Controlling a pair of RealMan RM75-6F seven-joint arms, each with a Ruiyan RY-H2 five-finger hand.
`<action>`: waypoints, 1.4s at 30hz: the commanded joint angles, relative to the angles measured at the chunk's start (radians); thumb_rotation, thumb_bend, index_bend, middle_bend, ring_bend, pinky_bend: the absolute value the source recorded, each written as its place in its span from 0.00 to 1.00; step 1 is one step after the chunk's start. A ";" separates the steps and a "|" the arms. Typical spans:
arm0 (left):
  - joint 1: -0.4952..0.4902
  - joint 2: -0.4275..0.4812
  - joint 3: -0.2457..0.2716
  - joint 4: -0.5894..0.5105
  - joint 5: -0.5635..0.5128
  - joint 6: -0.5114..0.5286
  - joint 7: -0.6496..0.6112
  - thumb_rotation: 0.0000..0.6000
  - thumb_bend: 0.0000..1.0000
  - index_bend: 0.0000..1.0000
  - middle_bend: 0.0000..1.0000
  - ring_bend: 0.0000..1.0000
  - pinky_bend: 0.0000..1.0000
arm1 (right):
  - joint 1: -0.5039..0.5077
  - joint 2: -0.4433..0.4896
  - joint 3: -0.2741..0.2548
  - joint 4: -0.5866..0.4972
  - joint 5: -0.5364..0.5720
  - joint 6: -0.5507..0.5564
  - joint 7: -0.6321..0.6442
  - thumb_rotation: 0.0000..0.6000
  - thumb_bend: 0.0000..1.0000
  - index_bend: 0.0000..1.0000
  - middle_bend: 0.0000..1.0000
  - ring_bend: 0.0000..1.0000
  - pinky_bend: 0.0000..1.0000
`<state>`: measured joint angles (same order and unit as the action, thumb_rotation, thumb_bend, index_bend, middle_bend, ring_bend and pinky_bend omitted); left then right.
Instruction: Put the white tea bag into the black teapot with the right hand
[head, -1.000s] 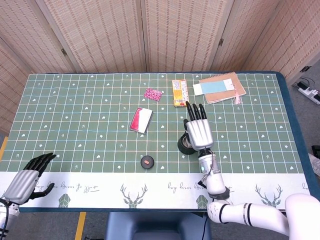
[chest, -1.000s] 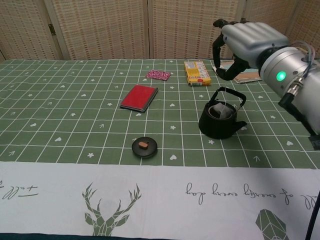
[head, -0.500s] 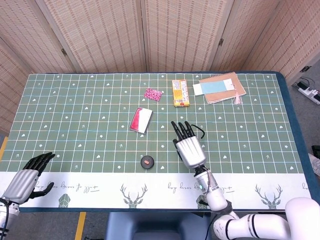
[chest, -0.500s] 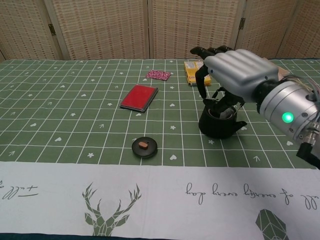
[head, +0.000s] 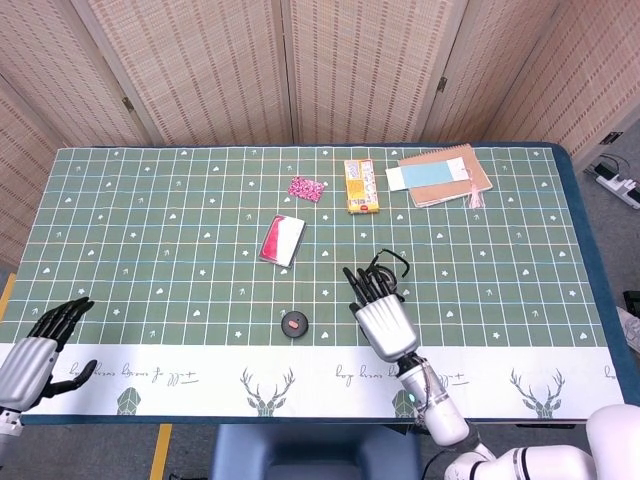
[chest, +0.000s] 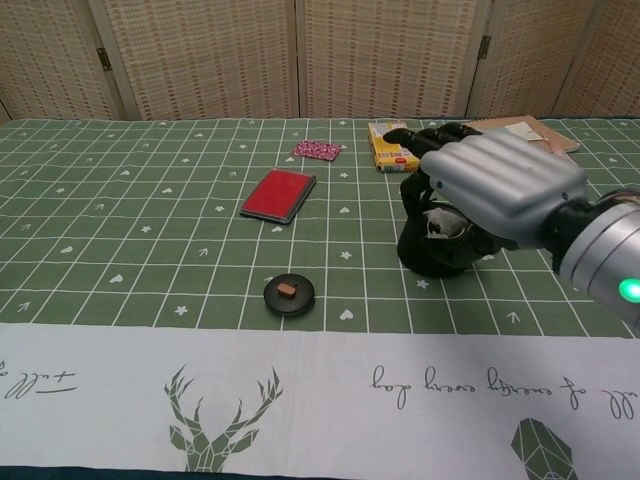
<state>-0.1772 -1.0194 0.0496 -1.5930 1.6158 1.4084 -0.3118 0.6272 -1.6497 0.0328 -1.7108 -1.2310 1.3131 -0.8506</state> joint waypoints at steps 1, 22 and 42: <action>0.002 0.000 -0.002 0.007 0.002 0.004 -0.008 1.00 0.36 0.00 0.00 0.01 0.08 | -0.014 0.003 -0.020 -0.006 -0.030 -0.003 0.004 1.00 0.44 0.63 0.00 0.00 0.00; 0.007 -0.002 -0.011 0.021 0.001 0.018 -0.032 1.00 0.36 0.00 0.00 0.01 0.08 | 0.015 0.203 -0.071 -0.250 0.279 -0.216 -0.173 1.00 0.44 0.00 0.00 0.00 0.00; 0.004 -0.012 -0.018 0.031 -0.010 0.009 -0.026 1.00 0.36 0.00 0.00 0.01 0.08 | 0.174 0.471 0.046 -0.552 0.627 -0.089 -0.218 1.00 0.44 0.01 0.04 0.01 0.01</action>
<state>-0.1738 -1.0313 0.0314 -1.5628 1.6051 1.4167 -0.3365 0.7462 -1.1889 0.0281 -2.2519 -0.7052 1.1813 -1.0367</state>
